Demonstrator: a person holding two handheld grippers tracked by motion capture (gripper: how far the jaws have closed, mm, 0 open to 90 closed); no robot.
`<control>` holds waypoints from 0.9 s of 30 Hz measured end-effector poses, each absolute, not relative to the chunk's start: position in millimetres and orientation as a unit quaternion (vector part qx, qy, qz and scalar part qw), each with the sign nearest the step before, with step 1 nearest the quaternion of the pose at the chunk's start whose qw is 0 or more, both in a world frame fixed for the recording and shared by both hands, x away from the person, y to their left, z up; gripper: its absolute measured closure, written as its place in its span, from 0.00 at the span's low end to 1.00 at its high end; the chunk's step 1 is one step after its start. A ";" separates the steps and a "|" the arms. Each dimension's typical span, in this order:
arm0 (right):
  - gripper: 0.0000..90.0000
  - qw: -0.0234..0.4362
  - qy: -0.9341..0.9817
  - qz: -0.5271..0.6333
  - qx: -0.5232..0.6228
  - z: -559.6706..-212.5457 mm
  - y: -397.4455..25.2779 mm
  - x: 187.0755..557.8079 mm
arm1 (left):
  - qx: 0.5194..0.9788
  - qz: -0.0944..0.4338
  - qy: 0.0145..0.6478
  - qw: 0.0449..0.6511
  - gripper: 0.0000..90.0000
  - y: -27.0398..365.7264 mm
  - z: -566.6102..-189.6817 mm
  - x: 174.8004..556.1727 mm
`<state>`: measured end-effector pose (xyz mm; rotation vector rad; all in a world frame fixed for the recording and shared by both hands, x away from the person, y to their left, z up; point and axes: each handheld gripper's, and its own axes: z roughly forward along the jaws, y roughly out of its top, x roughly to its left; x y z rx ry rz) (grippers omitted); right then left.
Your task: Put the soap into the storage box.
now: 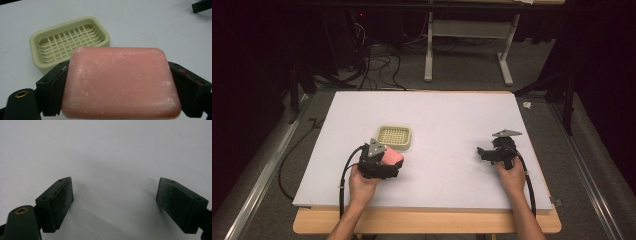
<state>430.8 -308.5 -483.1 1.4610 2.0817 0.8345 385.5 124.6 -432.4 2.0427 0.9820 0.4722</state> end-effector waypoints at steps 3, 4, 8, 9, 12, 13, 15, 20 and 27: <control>0.16 0.230 0.757 0.304 0.531 -483.1 -308.5 430.8 | 0.807 0.190 0.390 0.400 0.15 125.8 -431.1 388.0; 0.16 0.230 0.757 0.303 0.531 -483.1 -308.5 430.8 | 0.807 0.191 0.391 0.400 0.16 126.1 -430.3 388.8; 0.16 0.230 0.757 0.304 0.531 -483.1 -308.5 430.9 | 0.803 0.194 0.393 0.403 0.15 127.6 -427.4 391.4; 0.16 0.231 0.756 0.304 0.531 -483.2 -308.5 430.9 | 0.803 0.194 0.394 0.403 0.15 128.2 -426.4 392.4; 0.16 0.230 0.757 0.304 0.531 -483.1 -308.5 430.9 | 0.800 0.196 0.399 0.402 0.16 129.8 -423.6 396.6; 0.16 0.231 0.756 0.304 0.531 -483.2 -308.5 430.9 | 0.800 0.197 0.399 0.402 0.16 130.0 -422.6 397.8; 0.16 0.231 0.756 0.304 0.531 -483.2 -308.5 430.9 | 0.799 0.198 0.401 0.403 0.16 130.2 -420.9 400.4; 0.16 0.231 0.756 0.304 0.532 -483.2 -308.5 431.0 | 0.792 0.193 0.410 0.409 0.15 131.9 -418.9 406.4; 0.16 0.230 0.757 0.304 0.531 -483.1 -308.6 430.9 | 0.791 0.192 0.422 0.400 0.15 129.4 -417.9 418.0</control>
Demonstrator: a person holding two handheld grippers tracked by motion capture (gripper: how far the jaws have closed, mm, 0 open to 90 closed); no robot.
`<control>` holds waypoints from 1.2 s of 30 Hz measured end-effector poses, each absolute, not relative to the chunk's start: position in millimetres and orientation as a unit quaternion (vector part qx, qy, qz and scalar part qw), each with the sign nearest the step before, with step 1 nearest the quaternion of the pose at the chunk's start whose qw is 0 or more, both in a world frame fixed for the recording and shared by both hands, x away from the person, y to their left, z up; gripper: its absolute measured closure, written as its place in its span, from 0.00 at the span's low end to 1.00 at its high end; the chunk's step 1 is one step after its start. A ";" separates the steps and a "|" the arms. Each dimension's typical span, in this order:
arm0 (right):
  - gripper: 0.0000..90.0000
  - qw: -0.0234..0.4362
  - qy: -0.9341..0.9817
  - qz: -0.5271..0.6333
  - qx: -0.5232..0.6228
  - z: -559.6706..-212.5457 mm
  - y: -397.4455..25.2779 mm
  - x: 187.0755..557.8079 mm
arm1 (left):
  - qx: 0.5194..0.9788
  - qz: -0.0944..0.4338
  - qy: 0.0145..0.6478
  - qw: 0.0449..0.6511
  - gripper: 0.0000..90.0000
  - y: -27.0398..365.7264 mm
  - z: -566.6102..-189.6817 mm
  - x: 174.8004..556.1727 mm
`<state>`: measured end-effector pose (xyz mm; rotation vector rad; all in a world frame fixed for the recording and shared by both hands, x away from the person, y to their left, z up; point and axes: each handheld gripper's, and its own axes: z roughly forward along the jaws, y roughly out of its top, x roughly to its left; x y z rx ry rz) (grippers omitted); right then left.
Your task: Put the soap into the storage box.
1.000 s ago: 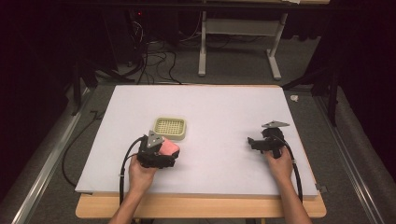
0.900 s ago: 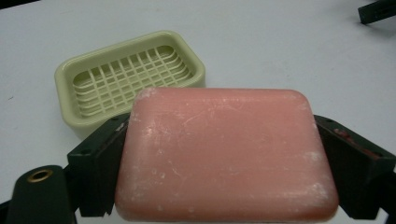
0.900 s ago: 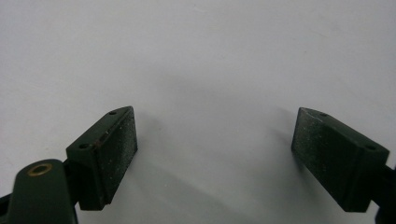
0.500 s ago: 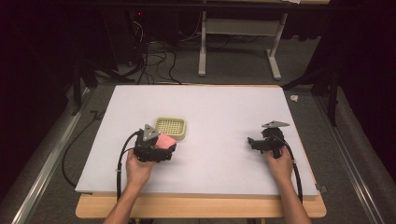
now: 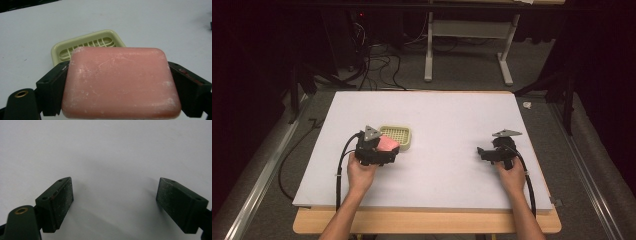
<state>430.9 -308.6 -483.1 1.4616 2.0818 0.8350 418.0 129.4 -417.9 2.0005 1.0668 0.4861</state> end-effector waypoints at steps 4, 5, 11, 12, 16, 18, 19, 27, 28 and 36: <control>0.16 0.230 0.757 0.304 0.531 -483.1 -308.5 430.9 | 0.790 0.190 0.425 0.400 0.16 127.7 -417.3 424.1; 0.16 0.230 0.757 0.303 0.531 -483.1 -308.6 430.9 | 0.790 0.190 0.425 0.400 0.16 127.7 -417.3 424.1; 0.16 0.231 0.756 0.304 0.531 -483.2 -308.5 430.9 | 0.793 0.198 0.425 0.389 0.16 123.7 -416.5 432.2; 0.16 0.231 0.756 0.304 0.531 -483.2 -308.5 430.9 | 0.791 0.201 0.427 0.389 0.16 122.1 -416.3 434.7; 0.16 0.231 0.756 0.304 0.532 -483.2 -308.6 430.9 | 0.789 0.199 0.434 0.388 0.15 120.5 -417.8 441.2; 0.16 0.230 0.756 0.304 0.532 -483.2 -308.6 431.0 | 0.789 0.198 0.437 0.384 0.16 119.2 -419.1 445.0; 0.16 0.230 0.756 0.304 0.532 -483.2 -308.6 430.9 | 0.790 0.198 0.438 0.381 0.16 118.7 -419.4 446.7; 0.16 0.230 0.756 0.304 0.532 -483.2 -308.6 430.9 | 0.788 0.196 0.454 0.368 0.16 113.1 -425.0 459.7; 0.16 0.230 0.756 0.304 0.532 -483.2 -308.6 431.0 | 0.785 0.191 0.459 0.370 0.16 112.6 -427.1 463.0; 0.16 0.230 0.756 0.304 0.532 -483.3 -308.6 431.0 | 0.786 0.189 0.474 0.348 0.16 110.2 -438.6 471.9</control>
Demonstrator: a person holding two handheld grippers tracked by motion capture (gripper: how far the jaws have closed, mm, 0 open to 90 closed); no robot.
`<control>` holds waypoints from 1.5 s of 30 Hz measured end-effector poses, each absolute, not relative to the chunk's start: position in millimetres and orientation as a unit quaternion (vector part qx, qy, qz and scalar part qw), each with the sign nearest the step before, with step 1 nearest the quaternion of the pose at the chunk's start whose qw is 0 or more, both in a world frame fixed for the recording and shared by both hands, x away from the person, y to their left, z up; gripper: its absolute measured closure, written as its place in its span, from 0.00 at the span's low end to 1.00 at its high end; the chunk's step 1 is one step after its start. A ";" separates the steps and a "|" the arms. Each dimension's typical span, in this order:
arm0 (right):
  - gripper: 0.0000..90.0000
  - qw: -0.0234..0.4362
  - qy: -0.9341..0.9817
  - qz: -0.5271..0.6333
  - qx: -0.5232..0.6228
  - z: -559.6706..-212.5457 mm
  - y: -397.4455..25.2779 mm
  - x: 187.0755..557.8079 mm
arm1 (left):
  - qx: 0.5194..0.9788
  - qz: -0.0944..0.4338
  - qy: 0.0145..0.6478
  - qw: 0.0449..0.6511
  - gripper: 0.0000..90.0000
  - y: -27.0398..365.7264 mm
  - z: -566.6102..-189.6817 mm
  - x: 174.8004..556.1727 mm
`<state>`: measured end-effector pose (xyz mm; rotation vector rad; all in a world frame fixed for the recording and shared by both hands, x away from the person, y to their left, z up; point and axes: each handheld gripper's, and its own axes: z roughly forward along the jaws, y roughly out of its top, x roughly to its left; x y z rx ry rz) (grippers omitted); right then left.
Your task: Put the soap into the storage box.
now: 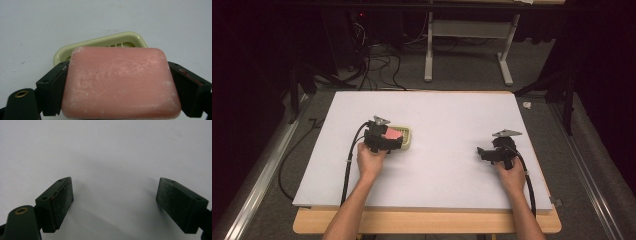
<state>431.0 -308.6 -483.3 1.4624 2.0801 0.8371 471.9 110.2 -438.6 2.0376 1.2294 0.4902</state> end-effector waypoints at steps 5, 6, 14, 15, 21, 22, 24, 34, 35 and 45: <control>0.16 0.230 0.756 0.304 0.531 -483.3 -308.6 431.0 | 0.786 0.188 0.481 0.341 0.15 109.3 -442.4 475.0; 0.16 0.230 0.756 0.304 0.531 -483.3 -308.6 431.0 | 0.786 0.188 0.481 0.341 0.15 109.3 -442.4 475.0; 0.16 0.230 0.756 0.304 0.531 -483.3 -308.5 431.0 | 0.783 0.187 0.492 0.331 0.16 108.8 -448.9 480.3; 0.16 0.230 0.757 0.304 0.531 -483.2 -308.5 430.9 | 0.783 0.187 0.493 0.330 0.16 109.0 -449.6 480.9; 0.17 0.231 0.756 0.304 0.531 -483.3 -308.5 430.9 | 0.780 0.181 0.499 0.330 0.15 110.5 -451.5 483.7; 0.16 0.230 0.756 0.304 0.531 -483.2 -308.5 430.9 | 0.779 0.182 0.500 0.331 0.15 110.6 -451.8 484.1; 0.16 0.230 0.757 0.304 0.531 -483.2 -308.5 430.9 | 0.777 0.182 0.502 0.333 0.15 110.7 -452.3 485.0; 0.17 0.230 0.757 0.303 0.531 -483.1 -308.5 430.8 | 0.773 0.181 0.507 0.336 0.15 110.9 -454.0 487.4; 0.17 0.230 0.757 0.303 0.531 -483.1 -308.5 430.8 | 0.772 0.181 0.508 0.336 0.15 110.7 -454.2 487.6; 0.17 0.230 0.757 0.304 0.532 -483.1 -308.4 430.8 | 0.777 0.186 0.508 0.321 0.15 105.0 -453.8 491.4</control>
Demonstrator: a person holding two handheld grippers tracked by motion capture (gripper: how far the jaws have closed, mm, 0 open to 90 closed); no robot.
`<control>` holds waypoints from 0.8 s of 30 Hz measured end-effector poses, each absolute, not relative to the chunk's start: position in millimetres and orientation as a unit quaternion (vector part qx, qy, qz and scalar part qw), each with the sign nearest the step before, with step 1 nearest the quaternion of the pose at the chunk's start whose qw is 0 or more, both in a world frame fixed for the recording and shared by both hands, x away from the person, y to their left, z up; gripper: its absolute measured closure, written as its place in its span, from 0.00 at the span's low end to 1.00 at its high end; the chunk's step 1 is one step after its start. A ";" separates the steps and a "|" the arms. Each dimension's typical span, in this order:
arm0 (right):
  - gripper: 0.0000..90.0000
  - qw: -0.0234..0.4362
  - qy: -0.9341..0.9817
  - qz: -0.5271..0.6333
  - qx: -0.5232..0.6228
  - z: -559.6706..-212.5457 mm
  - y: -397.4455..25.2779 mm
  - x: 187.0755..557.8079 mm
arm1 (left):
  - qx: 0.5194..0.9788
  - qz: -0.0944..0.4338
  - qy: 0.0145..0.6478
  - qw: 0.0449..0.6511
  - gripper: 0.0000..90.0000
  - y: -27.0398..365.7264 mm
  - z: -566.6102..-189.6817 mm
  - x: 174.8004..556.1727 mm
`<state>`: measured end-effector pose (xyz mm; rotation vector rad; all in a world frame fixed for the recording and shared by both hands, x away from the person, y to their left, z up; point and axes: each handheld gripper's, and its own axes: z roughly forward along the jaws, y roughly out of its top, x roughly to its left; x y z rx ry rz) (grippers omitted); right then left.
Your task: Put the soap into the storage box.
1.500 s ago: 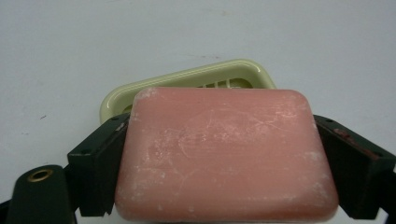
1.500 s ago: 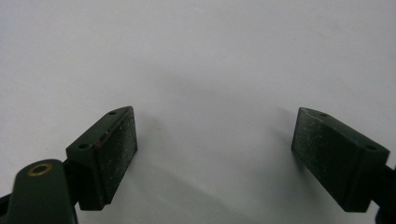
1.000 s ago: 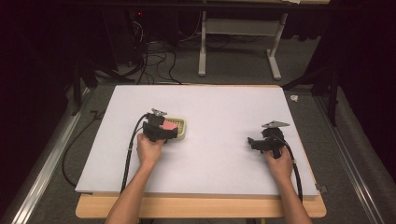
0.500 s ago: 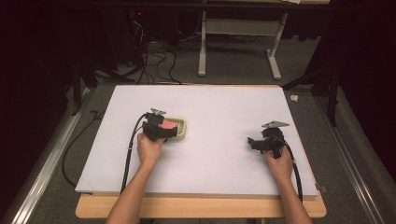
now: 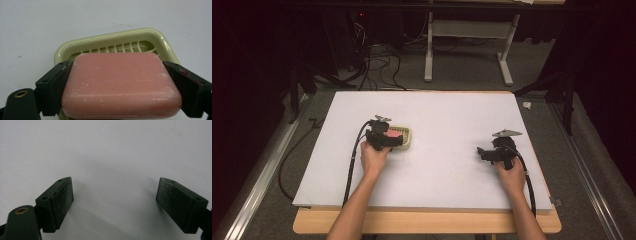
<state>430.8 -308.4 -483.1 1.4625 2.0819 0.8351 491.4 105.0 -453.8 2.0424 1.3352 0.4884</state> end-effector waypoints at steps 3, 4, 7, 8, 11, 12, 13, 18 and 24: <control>0.17 0.230 0.757 0.304 0.532 -483.1 -308.5 430.8 | 0.777 0.191 0.510 0.317 0.15 103.4 -454.1 492.4; 0.17 0.230 0.757 0.303 0.531 -483.1 -308.5 430.8 | 0.776 0.191 0.510 0.316 0.15 103.3 -454.5 492.7; 0.17 0.230 0.757 0.303 0.531 -483.1 -308.5 430.8 | 0.776 0.190 0.509 0.320 0.12 103.5 -454.6 493.1; 0.17 0.230 0.757 0.304 0.531 -483.1 -308.5 430.8 | 0.776 0.190 0.508 0.322 0.11 103.6 -454.3 492.9; 0.17 0.230 0.757 0.304 0.531 -483.1 -308.5 430.8 | 0.774 0.191 0.505 0.331 0.09 103.9 -452.2 491.6; 0.17 0.230 0.757 0.303 0.531 -483.1 -308.5 430.8 | 0.773 0.191 0.504 0.333 0.09 104.1 -451.3 491.2; 0.17 0.230 0.757 0.303 0.531 -483.1 -308.5 430.8 | 0.774 0.192 0.504 0.333 0.09 104.3 -450.7 490.8; 0.17 0.230 0.757 0.304 0.531 -483.1 -308.5 430.8 | 0.775 0.195 0.500 0.333 0.10 105.2 -448.7 488.3; 0.17 0.230 0.757 0.304 0.531 -483.1 -308.5 430.8 | 0.776 0.198 0.488 0.347 0.11 106.5 -442.7 481.8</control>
